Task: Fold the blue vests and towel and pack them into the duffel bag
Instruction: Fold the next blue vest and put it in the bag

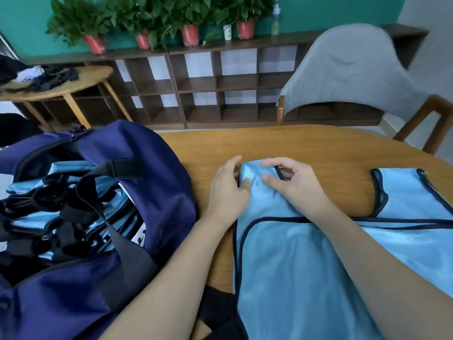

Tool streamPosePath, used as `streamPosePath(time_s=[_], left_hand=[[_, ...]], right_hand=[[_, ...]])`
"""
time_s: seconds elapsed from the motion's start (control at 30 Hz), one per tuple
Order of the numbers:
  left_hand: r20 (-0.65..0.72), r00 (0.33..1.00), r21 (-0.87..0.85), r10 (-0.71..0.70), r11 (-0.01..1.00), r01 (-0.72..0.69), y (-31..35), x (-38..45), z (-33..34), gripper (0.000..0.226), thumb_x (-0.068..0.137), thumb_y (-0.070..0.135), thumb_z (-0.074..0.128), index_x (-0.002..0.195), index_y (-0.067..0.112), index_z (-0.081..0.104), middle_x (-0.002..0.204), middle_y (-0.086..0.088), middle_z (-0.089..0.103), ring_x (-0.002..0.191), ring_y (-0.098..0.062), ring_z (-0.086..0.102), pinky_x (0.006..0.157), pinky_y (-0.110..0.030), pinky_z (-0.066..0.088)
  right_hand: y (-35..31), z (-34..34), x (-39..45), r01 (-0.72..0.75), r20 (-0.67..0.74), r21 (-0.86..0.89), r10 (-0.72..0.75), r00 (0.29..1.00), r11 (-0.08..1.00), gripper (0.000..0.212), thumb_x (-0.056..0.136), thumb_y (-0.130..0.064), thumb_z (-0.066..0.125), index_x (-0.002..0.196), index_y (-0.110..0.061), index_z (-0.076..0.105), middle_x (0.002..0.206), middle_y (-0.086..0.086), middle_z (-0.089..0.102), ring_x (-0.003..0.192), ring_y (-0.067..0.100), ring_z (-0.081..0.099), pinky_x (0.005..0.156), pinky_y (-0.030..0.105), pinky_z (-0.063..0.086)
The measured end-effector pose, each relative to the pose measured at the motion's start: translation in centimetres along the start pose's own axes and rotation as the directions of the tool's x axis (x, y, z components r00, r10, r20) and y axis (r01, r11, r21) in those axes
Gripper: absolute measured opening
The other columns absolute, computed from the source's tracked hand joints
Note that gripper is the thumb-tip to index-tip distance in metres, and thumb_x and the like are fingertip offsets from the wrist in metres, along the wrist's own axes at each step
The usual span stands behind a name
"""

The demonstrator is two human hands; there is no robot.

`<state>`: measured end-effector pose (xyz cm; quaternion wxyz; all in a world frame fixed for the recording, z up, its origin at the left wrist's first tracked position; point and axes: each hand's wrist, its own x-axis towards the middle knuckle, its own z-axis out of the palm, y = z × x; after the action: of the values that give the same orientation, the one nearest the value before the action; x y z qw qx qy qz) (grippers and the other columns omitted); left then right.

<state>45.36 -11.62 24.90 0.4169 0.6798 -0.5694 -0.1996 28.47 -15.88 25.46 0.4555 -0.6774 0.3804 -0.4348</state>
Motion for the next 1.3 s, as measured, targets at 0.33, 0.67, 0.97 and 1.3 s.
streamPosePath(time_s=[0.33, 0.67, 0.97, 1.3], left_hand=[[-0.083, 0.980, -0.585, -0.180, 0.805, 0.099, 1.6, -0.3, -0.5, 0.039, 0.094, 0.004, 0.065, 0.130, 0.020, 0.063, 0.121, 0.000, 0.068, 0.094, 0.005, 0.065, 0.079, -0.010, 0.048], [-0.166, 0.981, 0.027, 0.100, 0.995, -0.097, -0.2, 0.2, -0.1, 0.035, 0.092, -0.006, 0.058, 0.114, 0.017, 0.073, 0.122, 0.006, 0.066, 0.111, -0.011, 0.061, 0.103, -0.016, 0.041], [0.019, 0.998, 0.449, 0.055, 0.892, -0.058, -1.1, -0.2, 0.2, 0.035, 0.106, 0.038, 0.042, 0.131, 0.030, 0.065, 0.157, -0.005, 0.040, 0.143, -0.028, 0.025, 0.113, -0.044, 0.018], [0.208, 0.921, 0.226, 0.330, 0.900, -0.373, 1.6, -5.4, -0.1, 0.034, 0.101, 0.046, 0.052, 0.120, 0.025, 0.071, 0.118, 0.013, 0.071, 0.113, -0.005, 0.061, 0.102, -0.033, 0.047]], right_hand=[[-0.2, -0.4, -0.3, 0.038, -0.092, 0.157, -0.023, 0.996, 0.987, 0.019, 0.088, -0.001, 0.074, 0.100, -0.016, 0.076, 0.067, -0.010, 0.060, 0.060, 0.013, 0.043, 0.059, 0.030, 0.036], [1.1, -0.9, 0.4, 0.036, -0.089, -0.500, -0.093, 0.992, 0.865, 0.024, 0.094, -0.023, 0.066, 0.116, -0.031, 0.070, 0.104, -0.016, 0.062, 0.092, 0.004, 0.058, 0.084, 0.026, 0.049], [0.2, -0.4, -0.1, 0.020, 0.041, -0.834, 0.026, 0.999, 0.552, 0.046, 0.099, -0.053, 0.049, 0.134, -0.026, 0.058, 0.134, -0.005, 0.055, 0.123, 0.021, 0.049, 0.102, 0.039, 0.038], [-2.0, -8.6, -7.5, 0.041, 0.105, -0.764, 0.061, 0.993, 0.644, 0.036, 0.097, -0.051, 0.055, 0.122, -0.026, 0.066, 0.126, -0.010, 0.061, 0.120, 0.016, 0.050, 0.105, 0.041, 0.040]])
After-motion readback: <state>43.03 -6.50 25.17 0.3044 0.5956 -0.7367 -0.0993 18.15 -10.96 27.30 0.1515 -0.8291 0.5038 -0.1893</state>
